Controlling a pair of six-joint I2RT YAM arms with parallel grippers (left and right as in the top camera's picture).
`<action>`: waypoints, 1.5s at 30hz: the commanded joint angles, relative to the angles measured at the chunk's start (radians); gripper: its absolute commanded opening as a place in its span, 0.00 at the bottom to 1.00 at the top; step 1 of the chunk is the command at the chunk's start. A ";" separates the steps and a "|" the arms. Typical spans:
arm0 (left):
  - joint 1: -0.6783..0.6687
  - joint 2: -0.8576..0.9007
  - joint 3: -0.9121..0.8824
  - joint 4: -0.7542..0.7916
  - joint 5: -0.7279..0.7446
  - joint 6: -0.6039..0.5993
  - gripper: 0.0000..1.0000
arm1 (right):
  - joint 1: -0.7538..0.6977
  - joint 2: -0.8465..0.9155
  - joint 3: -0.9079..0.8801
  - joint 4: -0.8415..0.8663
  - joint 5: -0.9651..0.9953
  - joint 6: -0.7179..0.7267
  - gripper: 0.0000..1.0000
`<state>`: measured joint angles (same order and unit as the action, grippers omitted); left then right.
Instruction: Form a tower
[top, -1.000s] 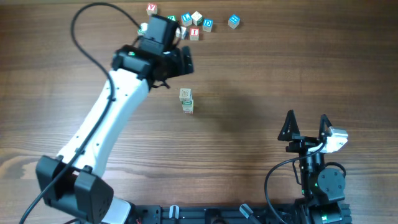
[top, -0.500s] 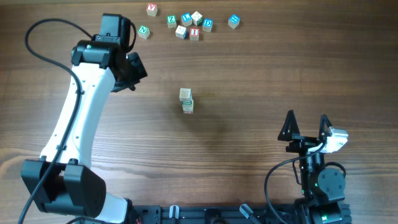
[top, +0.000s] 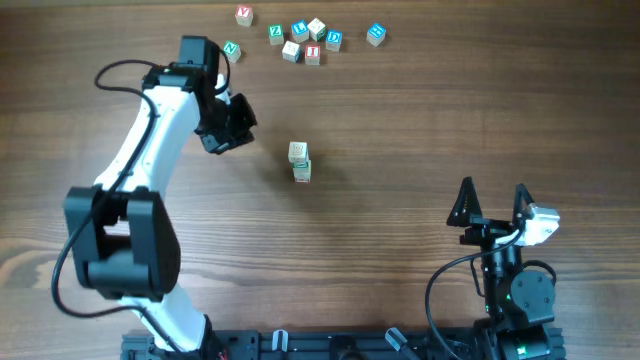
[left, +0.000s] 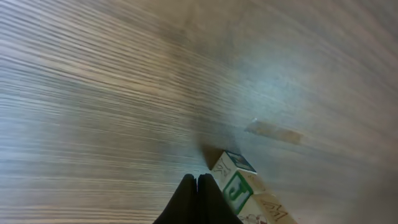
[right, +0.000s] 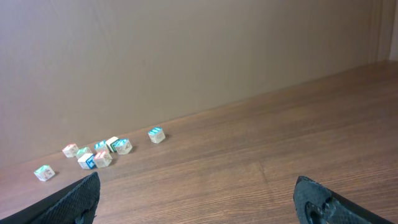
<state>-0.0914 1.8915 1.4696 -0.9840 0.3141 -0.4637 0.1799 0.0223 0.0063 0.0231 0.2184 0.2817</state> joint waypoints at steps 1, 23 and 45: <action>0.006 0.056 -0.014 0.005 0.117 0.051 0.04 | -0.004 -0.006 -0.001 0.004 0.010 -0.017 1.00; 0.010 0.106 -0.060 0.054 0.261 0.094 0.04 | -0.004 -0.006 -0.001 0.005 0.010 -0.017 1.00; -0.063 0.106 -0.066 0.057 0.313 0.093 0.04 | -0.004 -0.006 -0.001 0.005 0.010 -0.017 1.00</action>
<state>-0.1406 1.9804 1.4124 -0.9302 0.6125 -0.3931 0.1799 0.0223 0.0063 0.0231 0.2184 0.2817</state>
